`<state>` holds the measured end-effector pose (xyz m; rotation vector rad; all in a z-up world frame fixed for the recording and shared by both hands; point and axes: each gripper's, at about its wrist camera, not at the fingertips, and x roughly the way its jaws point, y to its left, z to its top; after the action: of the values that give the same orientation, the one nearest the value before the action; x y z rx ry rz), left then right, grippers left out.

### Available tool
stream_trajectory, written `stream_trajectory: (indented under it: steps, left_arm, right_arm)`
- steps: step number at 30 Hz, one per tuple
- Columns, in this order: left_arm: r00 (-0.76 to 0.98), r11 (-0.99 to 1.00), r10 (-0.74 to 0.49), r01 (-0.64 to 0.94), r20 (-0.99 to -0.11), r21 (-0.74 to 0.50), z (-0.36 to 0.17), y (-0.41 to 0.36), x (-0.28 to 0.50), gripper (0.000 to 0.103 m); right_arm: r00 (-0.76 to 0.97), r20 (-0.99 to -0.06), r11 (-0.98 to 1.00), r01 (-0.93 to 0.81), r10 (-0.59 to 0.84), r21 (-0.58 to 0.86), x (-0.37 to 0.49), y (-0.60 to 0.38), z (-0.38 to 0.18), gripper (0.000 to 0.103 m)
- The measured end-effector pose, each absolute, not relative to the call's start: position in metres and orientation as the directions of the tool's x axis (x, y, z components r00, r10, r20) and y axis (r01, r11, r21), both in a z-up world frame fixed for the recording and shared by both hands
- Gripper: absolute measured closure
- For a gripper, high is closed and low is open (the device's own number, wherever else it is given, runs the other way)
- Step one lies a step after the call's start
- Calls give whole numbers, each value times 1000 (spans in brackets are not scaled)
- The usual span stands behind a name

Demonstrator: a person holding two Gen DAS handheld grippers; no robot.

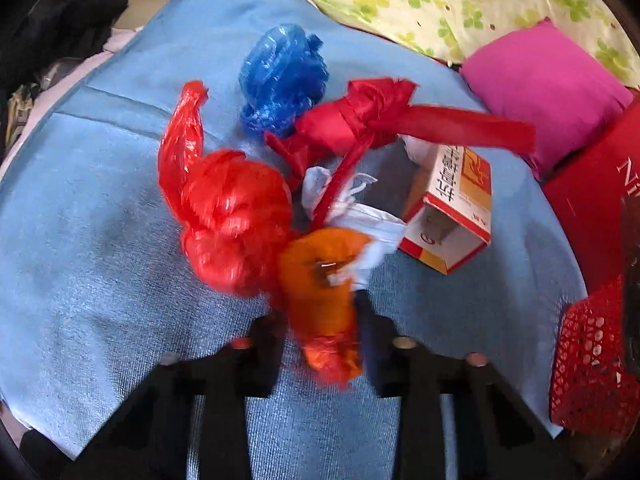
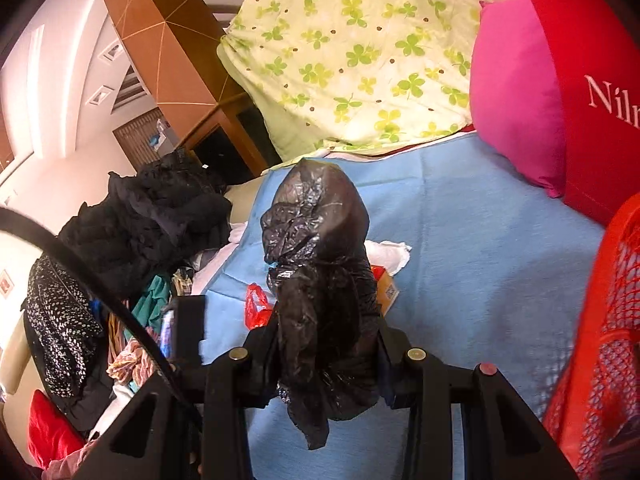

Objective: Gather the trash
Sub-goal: 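Grasp and lift orange wrapper with left tool while right tool holds black bag, then carry both items to red basket and open right tool over it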

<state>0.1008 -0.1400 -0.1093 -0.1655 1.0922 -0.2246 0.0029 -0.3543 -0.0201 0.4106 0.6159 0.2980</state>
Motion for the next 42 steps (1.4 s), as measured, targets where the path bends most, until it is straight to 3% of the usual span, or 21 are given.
stream_trajectory:
  steps: [7, 22, 28, 42]
  left_arm:
    - [508, 964, -264, 154, -820, -215, -70, -146, 61, 77]
    - [679, 895, -417, 422, -604, -143, 64, -189, -15, 77]
    - [615, 835, -502, 529, -608, -155, 87, -205, -17, 77]
    - [615, 800, -535, 589, -579, -114, 121, -250, -8, 77]
  right_arm:
    - [816, -436, 871, -156, 380, 466, -5, -366, -6, 62]
    - [901, -287, 858, -152, 324, 491, -39, -406, 24, 62]
    - [920, -258, 844, -126, 296, 522, -46, -433, 28, 62]
    - [959, -174, 817, -86, 223, 571, -80, -479, 33, 62]
